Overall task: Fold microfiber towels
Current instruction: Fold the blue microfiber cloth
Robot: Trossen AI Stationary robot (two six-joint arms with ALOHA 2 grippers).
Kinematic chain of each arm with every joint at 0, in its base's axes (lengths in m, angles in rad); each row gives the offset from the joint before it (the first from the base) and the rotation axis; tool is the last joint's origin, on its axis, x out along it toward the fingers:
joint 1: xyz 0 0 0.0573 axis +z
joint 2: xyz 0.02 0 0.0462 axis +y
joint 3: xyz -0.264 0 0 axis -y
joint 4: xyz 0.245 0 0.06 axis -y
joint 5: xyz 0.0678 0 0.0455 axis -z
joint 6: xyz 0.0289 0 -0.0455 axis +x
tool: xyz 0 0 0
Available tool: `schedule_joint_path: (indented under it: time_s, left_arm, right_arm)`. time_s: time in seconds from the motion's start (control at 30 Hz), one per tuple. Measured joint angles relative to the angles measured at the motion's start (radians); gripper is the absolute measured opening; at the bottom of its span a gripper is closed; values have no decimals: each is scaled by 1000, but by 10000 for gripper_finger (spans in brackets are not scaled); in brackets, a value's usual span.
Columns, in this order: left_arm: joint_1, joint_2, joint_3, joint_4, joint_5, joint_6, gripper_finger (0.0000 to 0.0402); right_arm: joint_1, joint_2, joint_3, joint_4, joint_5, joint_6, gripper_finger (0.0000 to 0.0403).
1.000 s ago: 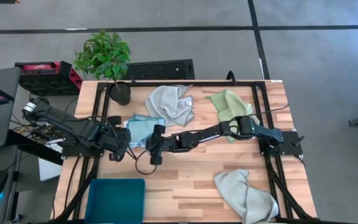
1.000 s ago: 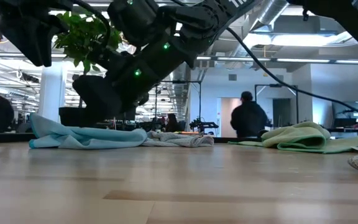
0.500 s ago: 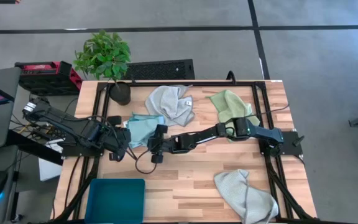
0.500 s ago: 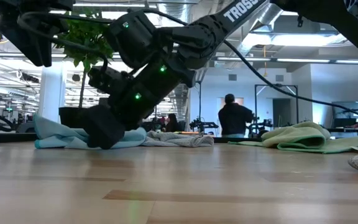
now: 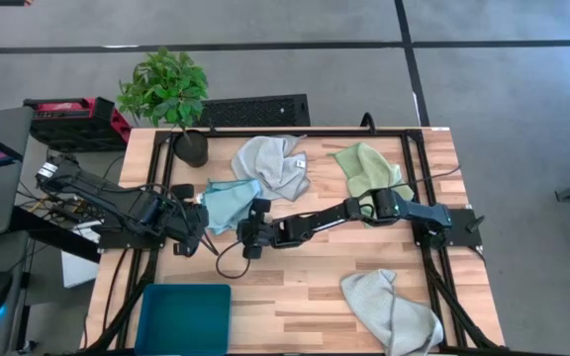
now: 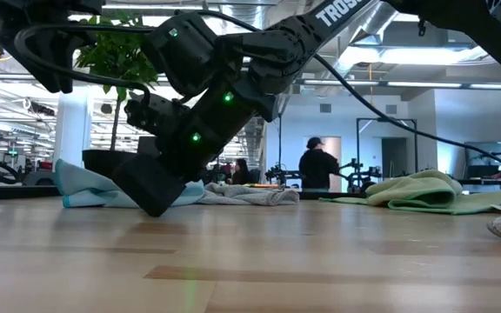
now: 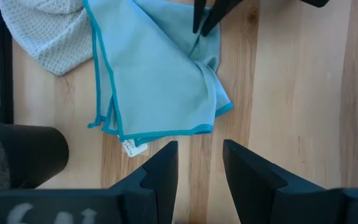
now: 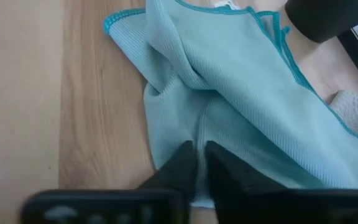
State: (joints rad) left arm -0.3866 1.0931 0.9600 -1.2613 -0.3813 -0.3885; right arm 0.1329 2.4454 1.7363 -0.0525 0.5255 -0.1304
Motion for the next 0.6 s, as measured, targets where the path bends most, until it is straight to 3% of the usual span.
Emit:
schedule_joint_path:
  time_s: [0.07, 0.13, 0.47, 0.6]
  left_arm:
    - [0, 0, 0, 0, 0, 0, 120]
    - [0, 0, 0, 0, 0, 0, 120]
    - [0, 0, 0, 0, 0, 0, 120]
    - [0, 0, 0, 0, 0, 0, 120]
  right_arm:
    - [3, 0, 0, 1, 0, -11, 21]
    - [5, 0, 0, 9, 1, -34, 11]
    - [11, 0, 0, 14, 0, -30, 14]
    - [10, 0, 0, 3, -3, -24, 39]
